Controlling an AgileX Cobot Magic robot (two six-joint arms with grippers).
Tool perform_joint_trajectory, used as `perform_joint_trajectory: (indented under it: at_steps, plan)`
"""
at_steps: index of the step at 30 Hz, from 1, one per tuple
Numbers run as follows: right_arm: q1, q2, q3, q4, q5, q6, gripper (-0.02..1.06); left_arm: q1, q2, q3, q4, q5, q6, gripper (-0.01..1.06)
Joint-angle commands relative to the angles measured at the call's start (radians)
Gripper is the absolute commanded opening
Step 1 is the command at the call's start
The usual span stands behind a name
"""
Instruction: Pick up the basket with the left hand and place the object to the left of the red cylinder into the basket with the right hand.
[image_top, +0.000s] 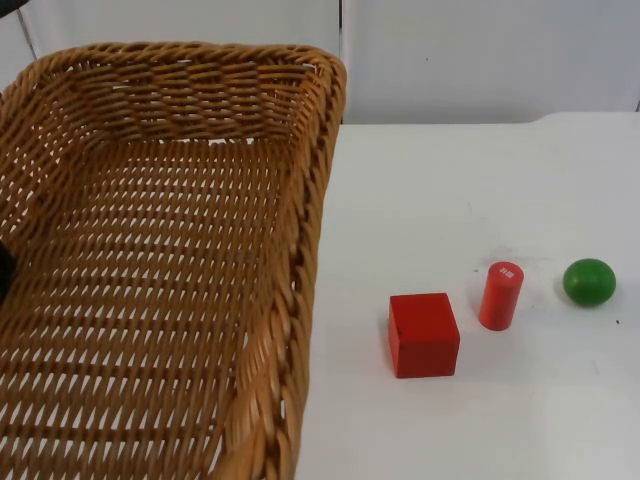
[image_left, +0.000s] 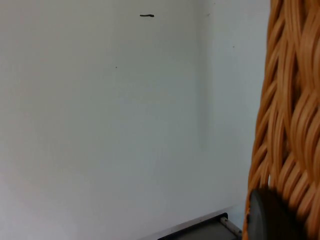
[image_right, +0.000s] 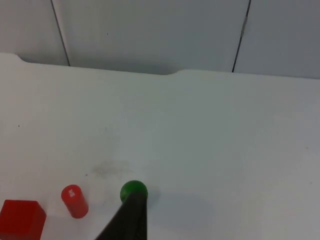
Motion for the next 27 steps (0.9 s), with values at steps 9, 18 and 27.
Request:
perform_joint_trajectory:
  at_steps: [9,18,27]
  plan:
    - [-0.001,0.313,-0.115,0.038,-0.141,-0.071,1.05,-0.004,-0.009,0.001,-0.039,0.007,0.008,0.0]
    - [-0.001,0.576,-0.262,0.136,-0.147,-0.207,1.05,-0.004,-0.009,0.001,-0.041,0.007,0.011,0.0]
    - [-0.001,0.765,-0.405,0.167,-0.187,-0.291,1.05,-0.004,-0.009,0.001,-0.041,0.007,0.011,0.0]
